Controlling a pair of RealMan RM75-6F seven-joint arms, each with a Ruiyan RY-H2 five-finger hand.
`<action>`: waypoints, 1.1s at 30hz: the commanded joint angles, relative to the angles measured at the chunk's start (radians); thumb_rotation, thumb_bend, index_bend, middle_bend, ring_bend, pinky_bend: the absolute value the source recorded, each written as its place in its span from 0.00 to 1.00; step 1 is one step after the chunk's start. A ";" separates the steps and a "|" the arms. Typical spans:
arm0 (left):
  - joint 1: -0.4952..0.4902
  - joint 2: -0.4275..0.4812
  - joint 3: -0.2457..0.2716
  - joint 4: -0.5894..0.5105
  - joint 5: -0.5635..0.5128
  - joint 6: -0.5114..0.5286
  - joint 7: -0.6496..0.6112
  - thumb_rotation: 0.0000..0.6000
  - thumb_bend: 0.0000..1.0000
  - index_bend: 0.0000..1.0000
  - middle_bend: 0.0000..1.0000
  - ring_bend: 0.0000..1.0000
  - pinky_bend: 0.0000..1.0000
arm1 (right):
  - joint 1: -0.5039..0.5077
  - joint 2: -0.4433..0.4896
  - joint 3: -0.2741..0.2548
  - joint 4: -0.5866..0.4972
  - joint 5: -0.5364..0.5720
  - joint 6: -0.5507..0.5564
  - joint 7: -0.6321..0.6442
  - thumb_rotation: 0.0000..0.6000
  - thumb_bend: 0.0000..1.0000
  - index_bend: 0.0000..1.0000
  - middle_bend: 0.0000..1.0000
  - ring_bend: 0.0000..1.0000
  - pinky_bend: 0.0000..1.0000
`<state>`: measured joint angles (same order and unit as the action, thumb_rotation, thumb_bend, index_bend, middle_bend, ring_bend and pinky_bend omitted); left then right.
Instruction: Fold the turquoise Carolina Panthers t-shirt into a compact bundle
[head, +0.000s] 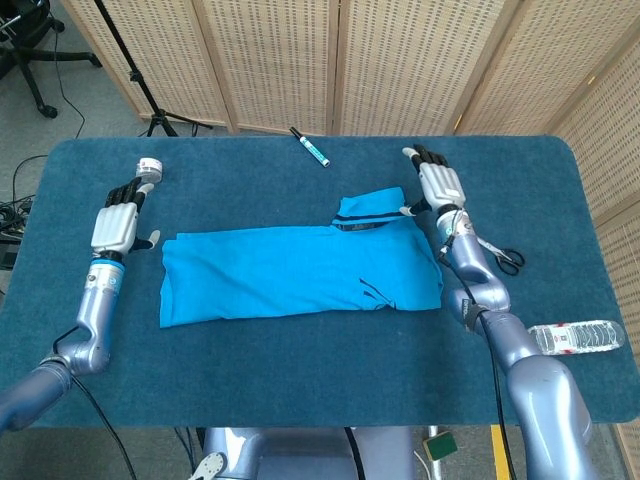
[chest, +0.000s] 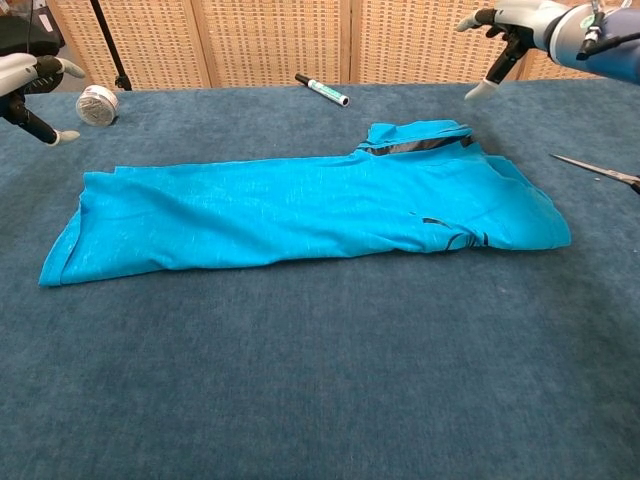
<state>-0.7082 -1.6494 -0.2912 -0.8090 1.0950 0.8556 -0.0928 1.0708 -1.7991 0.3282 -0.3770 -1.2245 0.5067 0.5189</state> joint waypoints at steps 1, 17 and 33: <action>0.025 0.043 0.014 -0.060 0.030 0.023 -0.023 1.00 0.31 0.00 0.00 0.00 0.00 | -0.041 0.060 -0.003 -0.100 -0.007 0.062 -0.023 1.00 0.00 0.00 0.00 0.00 0.02; 0.157 0.266 0.232 -0.270 0.390 0.189 -0.311 1.00 0.33 0.00 0.00 0.00 0.00 | -0.406 0.465 -0.120 -0.836 -0.042 0.485 -0.358 1.00 0.00 0.00 0.00 0.00 0.02; 0.274 0.227 0.394 -0.205 0.572 0.398 -0.493 1.00 0.37 0.00 0.00 0.00 0.00 | -0.678 0.688 -0.258 -1.127 -0.148 0.732 -0.349 1.00 0.00 0.00 0.00 0.00 0.02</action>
<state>-0.4442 -1.4137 0.0936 -1.0219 1.6597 1.2405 -0.5778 0.4165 -1.1285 0.0861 -1.4844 -1.3586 1.2173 0.1580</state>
